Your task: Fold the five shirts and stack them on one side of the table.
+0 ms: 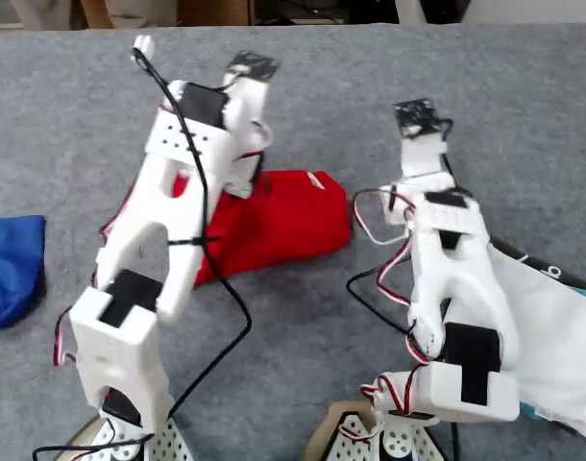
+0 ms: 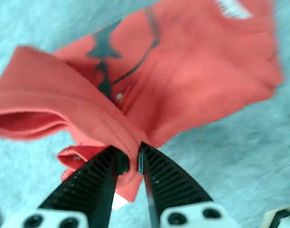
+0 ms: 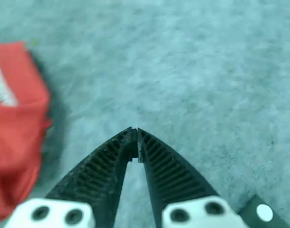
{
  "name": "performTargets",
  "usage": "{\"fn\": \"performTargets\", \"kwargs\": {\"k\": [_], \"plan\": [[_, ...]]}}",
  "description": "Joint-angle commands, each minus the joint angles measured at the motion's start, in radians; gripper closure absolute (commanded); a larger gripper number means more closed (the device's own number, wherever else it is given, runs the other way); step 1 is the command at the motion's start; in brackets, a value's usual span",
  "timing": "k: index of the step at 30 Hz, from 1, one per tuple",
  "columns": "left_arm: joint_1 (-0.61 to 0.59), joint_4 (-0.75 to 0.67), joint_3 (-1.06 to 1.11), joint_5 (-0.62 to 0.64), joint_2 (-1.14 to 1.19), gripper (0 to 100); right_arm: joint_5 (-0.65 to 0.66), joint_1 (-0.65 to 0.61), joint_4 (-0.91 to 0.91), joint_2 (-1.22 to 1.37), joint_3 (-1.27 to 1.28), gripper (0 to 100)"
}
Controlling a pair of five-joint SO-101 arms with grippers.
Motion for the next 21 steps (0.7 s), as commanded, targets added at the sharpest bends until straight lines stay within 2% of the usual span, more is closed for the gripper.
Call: {"fn": "performTargets", "kwargs": {"k": [1,8,14,19,21], "plan": [[0.087,0.011,-0.13,0.037,0.021,98,-0.015,0.044,-0.107,-0.022,0.008,99.3],[0.192,0.011,-0.351,0.069,0.239,98,-0.015,0.053,-0.089,-0.016,-0.018,99.3],[0.209,0.011,-0.511,0.107,0.397,98,-0.015,0.053,-0.094,-0.016,-0.018,99.3],[0.209,0.011,-0.532,0.107,0.421,97,-0.015,0.047,-0.094,-0.016,-0.018,99.3],[0.209,0.011,-0.532,0.11,0.421,93,-0.015,0.045,-0.094,-0.016,-0.018,99.3]]}}
